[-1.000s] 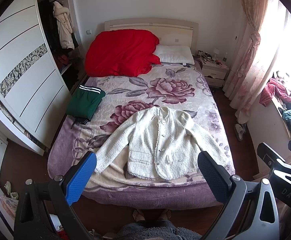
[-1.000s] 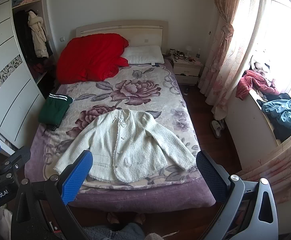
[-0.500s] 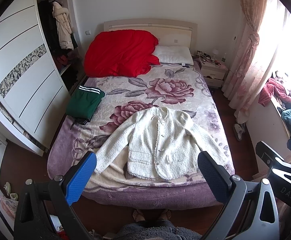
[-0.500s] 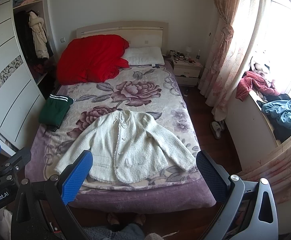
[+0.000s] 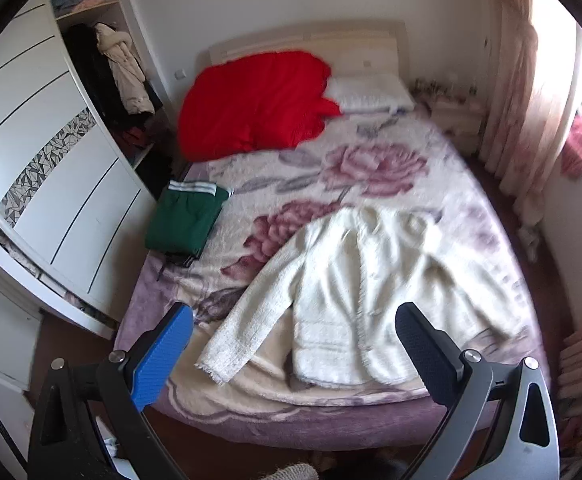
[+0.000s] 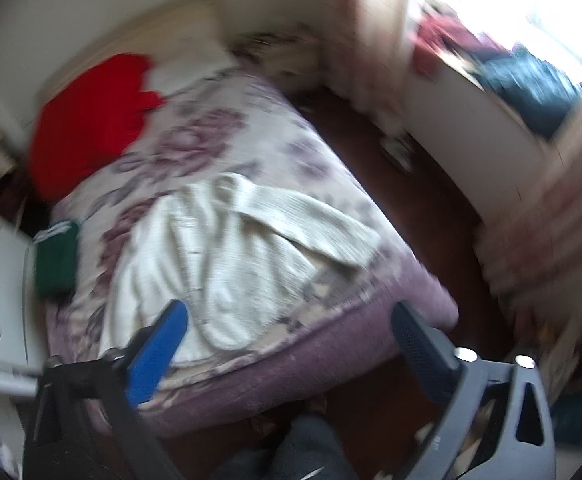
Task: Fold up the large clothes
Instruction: 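Grasp the white cardigan's sleeve cuff with the right gripper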
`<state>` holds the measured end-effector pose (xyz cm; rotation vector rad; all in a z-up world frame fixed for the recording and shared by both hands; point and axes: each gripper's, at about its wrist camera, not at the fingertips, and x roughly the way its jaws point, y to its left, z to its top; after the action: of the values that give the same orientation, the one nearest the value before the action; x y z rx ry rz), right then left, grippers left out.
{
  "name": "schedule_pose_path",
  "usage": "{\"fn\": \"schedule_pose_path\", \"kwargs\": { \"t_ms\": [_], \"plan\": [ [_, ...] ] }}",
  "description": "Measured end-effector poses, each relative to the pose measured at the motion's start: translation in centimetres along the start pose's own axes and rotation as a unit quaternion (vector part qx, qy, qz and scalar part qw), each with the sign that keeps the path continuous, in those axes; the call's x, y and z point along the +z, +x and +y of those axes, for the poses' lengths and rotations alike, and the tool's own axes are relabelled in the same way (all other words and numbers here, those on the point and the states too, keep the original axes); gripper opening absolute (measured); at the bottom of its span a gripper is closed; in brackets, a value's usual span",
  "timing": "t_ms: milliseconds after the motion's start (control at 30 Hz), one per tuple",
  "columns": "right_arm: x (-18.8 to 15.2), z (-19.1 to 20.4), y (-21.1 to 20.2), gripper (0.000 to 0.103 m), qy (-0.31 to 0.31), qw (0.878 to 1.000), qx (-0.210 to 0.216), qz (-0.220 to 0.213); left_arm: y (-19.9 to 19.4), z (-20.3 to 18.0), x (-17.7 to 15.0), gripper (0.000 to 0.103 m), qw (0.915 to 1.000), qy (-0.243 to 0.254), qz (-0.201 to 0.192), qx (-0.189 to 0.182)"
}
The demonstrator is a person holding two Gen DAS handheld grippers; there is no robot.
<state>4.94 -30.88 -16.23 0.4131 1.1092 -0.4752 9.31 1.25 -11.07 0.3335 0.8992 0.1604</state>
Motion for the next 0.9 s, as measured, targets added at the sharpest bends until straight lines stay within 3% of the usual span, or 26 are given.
{"fn": "schedule_pose_path", "kwargs": {
  "t_ms": [33,67,133,300,467,500,567,733,800,900],
  "plan": [
    [-0.1,-1.6,2.2,0.062,0.020,1.000,-0.007,0.015,1.5,-0.5,-0.2,0.103,0.9999,0.006,0.013,0.008],
    [-0.1,-2.9,4.3,0.048,0.037,0.999,-0.016,0.036,2.8,-1.0,-0.5,0.103,0.9996,0.007,0.025,0.010],
    [-0.8,-5.9,7.8,0.044,0.072,0.995,-0.019,0.062,5.5,-2.5,-0.6,0.103,0.9990,-0.010,0.044,0.004],
    [-0.6,-13.2,17.8,0.045,0.133,0.984,-0.034,0.117,11.3,-5.3,0.2,0.103,0.9971,-0.039,0.060,0.026],
    [2.8,-15.1,29.2,0.046,0.127,0.976,0.000,0.177,19.4,-8.4,1.5,0.103,0.9895,-0.063,0.108,0.072],
    [3.9,-15.3,32.3,0.047,0.129,0.974,0.009,0.187,20.6,-9.3,1.0,0.103,0.9873,-0.066,0.123,0.076],
    [5.7,-16.1,37.7,0.056,0.133,0.972,0.014,0.193,23.8,-11.4,-0.1,0.103,0.9819,-0.076,0.158,0.071],
    [7.1,-20.5,52.3,0.078,0.180,0.960,-0.027,0.214,30.3,-16.5,-3.3,0.103,0.9688,-0.087,0.223,0.065],
    [6.3,-22.5,57.3,0.078,0.202,0.952,-0.040,0.227,32.5,-18.4,-4.9,0.103,0.9635,-0.087,0.246,0.062],
    [4.3,-23.4,63.6,0.078,0.244,0.930,0.010,0.274,34.5,-20.5,-6.8,0.103,0.9593,-0.072,0.267,0.057]
  ]
}}
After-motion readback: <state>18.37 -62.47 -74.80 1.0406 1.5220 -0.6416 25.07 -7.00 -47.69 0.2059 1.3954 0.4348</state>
